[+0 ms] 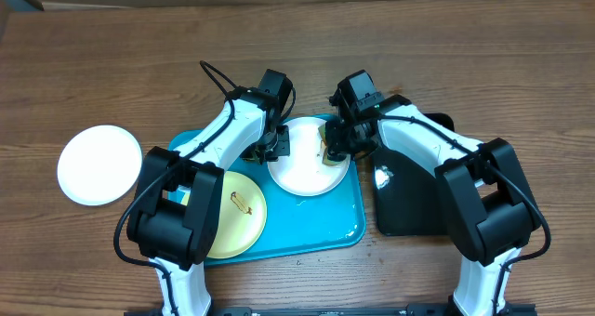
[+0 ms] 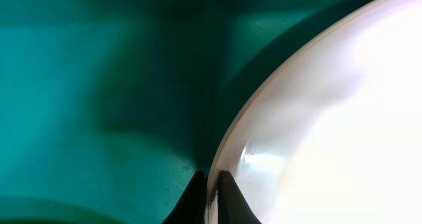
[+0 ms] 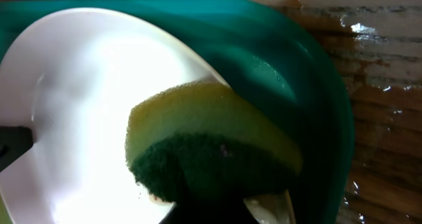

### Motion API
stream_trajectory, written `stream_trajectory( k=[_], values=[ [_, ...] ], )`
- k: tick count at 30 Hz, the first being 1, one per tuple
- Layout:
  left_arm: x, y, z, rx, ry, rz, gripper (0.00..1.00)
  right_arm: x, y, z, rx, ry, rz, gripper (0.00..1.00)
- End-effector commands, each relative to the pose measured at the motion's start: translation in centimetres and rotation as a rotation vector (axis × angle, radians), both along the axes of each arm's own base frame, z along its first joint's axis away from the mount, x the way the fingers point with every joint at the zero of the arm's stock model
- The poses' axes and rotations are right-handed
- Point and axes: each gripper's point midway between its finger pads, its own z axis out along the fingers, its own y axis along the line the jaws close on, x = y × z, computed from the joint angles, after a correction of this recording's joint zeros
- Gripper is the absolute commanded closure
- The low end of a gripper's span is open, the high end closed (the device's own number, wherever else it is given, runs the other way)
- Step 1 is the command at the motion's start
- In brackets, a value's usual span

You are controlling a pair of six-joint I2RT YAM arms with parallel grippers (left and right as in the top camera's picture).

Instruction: Clean dirty plates on tray and stack at the side

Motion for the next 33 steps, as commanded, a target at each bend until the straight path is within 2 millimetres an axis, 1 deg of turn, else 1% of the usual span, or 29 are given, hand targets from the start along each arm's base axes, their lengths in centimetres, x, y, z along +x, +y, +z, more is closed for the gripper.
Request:
stream_trajectory(
  k=[1, 5, 6, 10, 16, 18, 21, 25, 27, 31, 33],
  values=[
    [-0.6, 1.6, -1.1, 0.06, 0.028, 0.037, 0.96, -0.7, -1.0, -1.7, -0.045, 0.001, -0.009, 0.96],
    [-0.6, 1.6, -1.1, 0.06, 0.028, 0.037, 0.96, -0.9, -1.1, -2.4, -0.039, -0.01, -0.012, 0.95],
    [-0.6, 1.6, -1.1, 0.06, 0.028, 0.037, 0.96, -0.9, -1.1, -2.5, -0.037, -0.013, -0.012, 0.92],
    [-0.6, 1.6, -1.1, 0.06, 0.029, 0.037, 0.96, -1.0, -1.1, -2.6, -0.036, -0.016, -0.011, 0.9],
    [-0.6, 1.6, -1.1, 0.06, 0.028, 0.037, 0.96, -0.7, 0.2, -2.3, -0.018, -0.053, 0.012, 0.87],
    [-0.6, 1.6, -1.1, 0.06, 0.029, 0.037, 0.96, -0.7, 0.6, -2.2, -0.014, -0.062, 0.02, 0.88],
    [-0.6, 1.6, -1.1, 0.06, 0.029, 0.037, 0.96, -0.7, 1.0, -2.1, -0.008, -0.07, 0.029, 0.92],
    [-0.6, 1.6, -1.1, 0.06, 0.029, 0.037, 0.96, -0.8, 1.9, -2.2, -0.001, -0.084, 0.047, 0.92],
    [-0.6, 1.6, -1.1, 0.06, 0.029, 0.037, 0.96, -0.7, 2.2, -2.5, 0.002, -0.09, 0.053, 0.92],
    [-0.6, 1.6, -1.1, 0.06, 0.029, 0.037, 0.96, -0.7, 2.6, -3.8, 0.002, -0.085, 0.06, 0.92],
    [-0.6, 1.6, -1.1, 0.06, 0.029, 0.037, 0.96, -1.2, 2.8, -4.3, 0.015, -0.062, 0.07, 0.92]
  ],
)
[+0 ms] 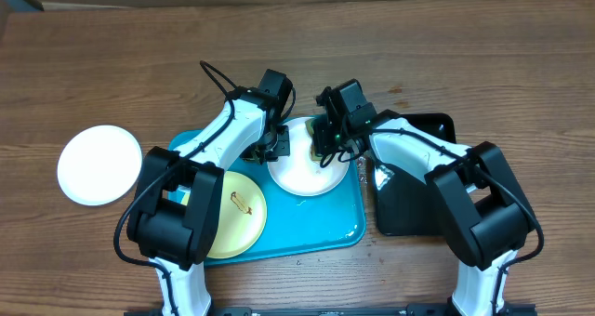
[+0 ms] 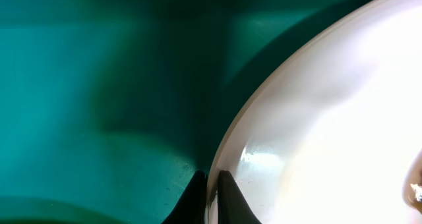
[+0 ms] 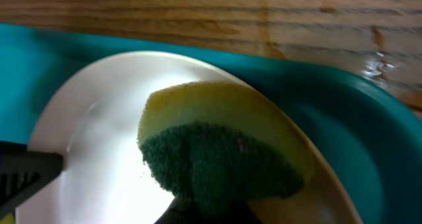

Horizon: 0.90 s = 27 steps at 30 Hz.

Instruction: Clean dirty plates on tray and stack at the side

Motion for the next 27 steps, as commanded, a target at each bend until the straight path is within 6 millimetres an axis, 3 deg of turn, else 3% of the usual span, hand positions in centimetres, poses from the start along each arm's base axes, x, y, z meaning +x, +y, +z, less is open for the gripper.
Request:
stream_trajectory(
  k=[1, 7, 10, 13, 21, 24, 27],
  values=[
    [-0.6, 1.6, -1.1, 0.06, 0.028, 0.037, 0.96, -2.6, -0.1, -4.1, -0.032, 0.114, 0.031, 0.92],
    [-0.6, 1.6, -1.1, 0.06, 0.028, 0.037, 0.96, -5.8, 4.2, -0.8, 0.248, 0.203, 0.268, 0.92],
    [-0.6, 1.6, -1.1, 0.06, 0.029, 0.037, 0.96, -5.9, 4.8, 1.2, 0.334, 0.231, 0.295, 0.93],
    [-0.7, 1.6, -1.1, 0.062, 0.032, 0.036, 0.96, -4.7, 4.0, 3.3, 0.344, 0.218, 0.285, 0.94],
    [-0.7, 1.6, -1.1, 0.061, 0.031, 0.037, 0.96, -2.2, 0.7, 12.1, 0.374, 0.101, 0.234, 0.96],
    [-0.6, 1.6, -1.1, 0.061, 0.031, 0.037, 0.96, -2.1, -0.4, 13.2, 0.373, 0.107, 0.189, 0.96],
    [-0.7, 1.6, -1.1, 0.061, 0.031, 0.037, 0.96, -2.1, -1.2, 13.1, 0.374, 0.145, 0.145, 0.96]
  ],
)
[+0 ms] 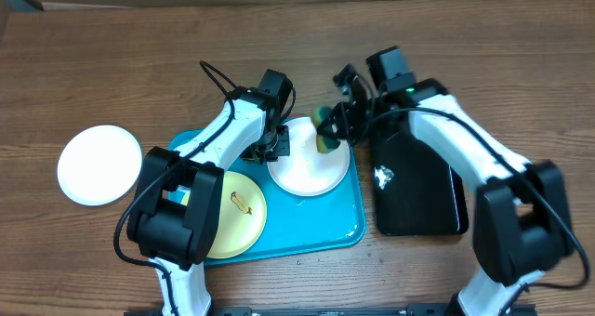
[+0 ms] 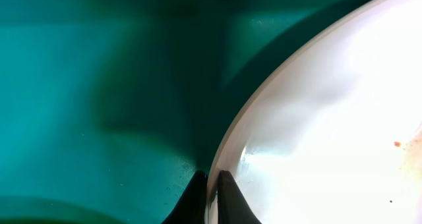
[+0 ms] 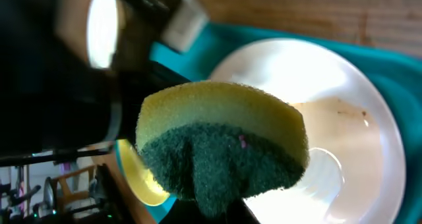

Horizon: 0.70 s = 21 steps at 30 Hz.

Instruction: Clean dirty plates on tray and stack at the side

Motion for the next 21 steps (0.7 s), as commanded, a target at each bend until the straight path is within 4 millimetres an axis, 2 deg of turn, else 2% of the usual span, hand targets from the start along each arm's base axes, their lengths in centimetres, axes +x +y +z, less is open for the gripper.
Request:
stream_trajectory(
  k=[1, 8, 13, 21],
  values=[
    [-0.6, 1.6, -1.1, 0.06, 0.029, 0.037, 0.96, 0.1, -0.3, 1.4, 0.026, 0.012, -0.019, 0.96],
    [-0.6, 1.6, -1.1, 0.06, 0.029, 0.036, 0.96, 1.2, -3.7, -0.6, -0.104, 0.124, -0.215, 0.96],
    [-0.4, 1.5, -1.1, 0.056, 0.02, 0.037, 0.96, 1.0, -2.9, -0.5, -0.095, 0.116, -0.198, 0.96],
    [-0.5, 1.5, -1.1, 0.057, 0.024, 0.037, 0.96, 0.2, 0.0, -2.3, 0.044, 0.252, -0.289, 0.96]
  ],
)
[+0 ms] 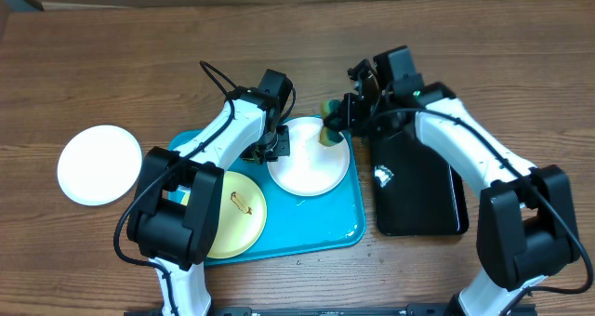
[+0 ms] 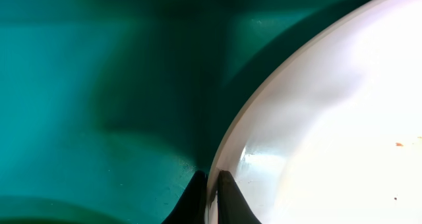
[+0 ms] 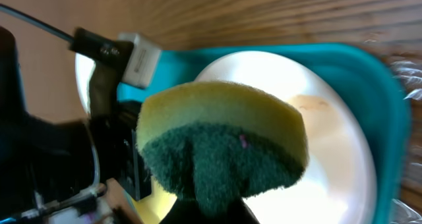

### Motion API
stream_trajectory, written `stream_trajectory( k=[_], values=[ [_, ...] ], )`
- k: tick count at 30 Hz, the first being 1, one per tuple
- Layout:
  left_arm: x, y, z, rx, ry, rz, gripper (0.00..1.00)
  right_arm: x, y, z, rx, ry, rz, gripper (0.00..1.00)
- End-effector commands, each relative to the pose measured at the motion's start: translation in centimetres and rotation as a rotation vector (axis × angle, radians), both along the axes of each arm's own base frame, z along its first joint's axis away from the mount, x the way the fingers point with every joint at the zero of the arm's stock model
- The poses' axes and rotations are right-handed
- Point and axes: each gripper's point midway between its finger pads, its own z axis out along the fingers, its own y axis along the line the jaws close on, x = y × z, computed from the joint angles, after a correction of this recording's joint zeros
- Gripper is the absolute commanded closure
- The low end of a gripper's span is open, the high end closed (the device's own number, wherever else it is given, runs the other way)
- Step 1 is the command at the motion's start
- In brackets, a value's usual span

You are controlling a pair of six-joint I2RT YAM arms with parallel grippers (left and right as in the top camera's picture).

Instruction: Clean dirty plates on tray and stack at the side

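A white plate (image 1: 307,167) lies on the teal tray (image 1: 321,225), with a faint brownish smear showing in the right wrist view on the plate (image 3: 330,158). My left gripper (image 1: 277,145) is shut on the plate's left rim; its dark fingertips (image 2: 227,197) pinch that rim, the gripper (image 2: 212,188) low in the left wrist view. My right gripper (image 1: 346,114) is shut on a yellow-and-green sponge (image 1: 330,132), held just over the plate's far right rim. The sponge (image 3: 221,138) fills the right wrist view and hides that gripper (image 3: 211,214). A yellow plate (image 1: 237,214) with a dark mark sits at the tray's front left.
A clean white plate (image 1: 99,164) rests on the wooden table left of the tray. A black mat (image 1: 418,190), wet in one spot, lies right of the tray under my right arm. My left arm (image 3: 112,138) crosses the tray's far left.
My right gripper with the sponge has shifted slightly right and away from the plate's centre, and its wrist has turned. The left gripper and the plate have not moved.
The left gripper pinched the white plate's rim at every moment. The sponge was first pressed on the plate's right side, then on its far part. After that it was off the plate above the far right rim, where it still hangs.
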Motion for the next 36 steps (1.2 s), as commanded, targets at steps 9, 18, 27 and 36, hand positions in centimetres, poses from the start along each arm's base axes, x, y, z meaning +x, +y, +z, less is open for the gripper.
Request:
stream_trajectory(
  k=[9, 18, 27, 36],
  values=[
    [-0.6, 1.6, -1.1, 0.058, 0.026, 0.038, 0.96, -1.4, 1.7, -3.7, 0.147, 0.057, -0.091, 0.96],
    [-0.5, 1.4, -1.1, 0.051, 0.027, 0.037, 0.96, -0.5, 3.5, -5.0, 0.079, -0.14, -0.139, 0.96],
    [-0.5, 1.4, -1.1, 0.05, 0.026, 0.038, 0.96, 1.5, 4.1, -4.0, 0.083, -0.259, -0.181, 0.96],
    [-0.5, 1.4, -1.1, 0.05, 0.026, 0.038, 0.96, 2.7, 5.1, -6.9, 0.106, -0.324, -0.147, 0.96]
  ],
)
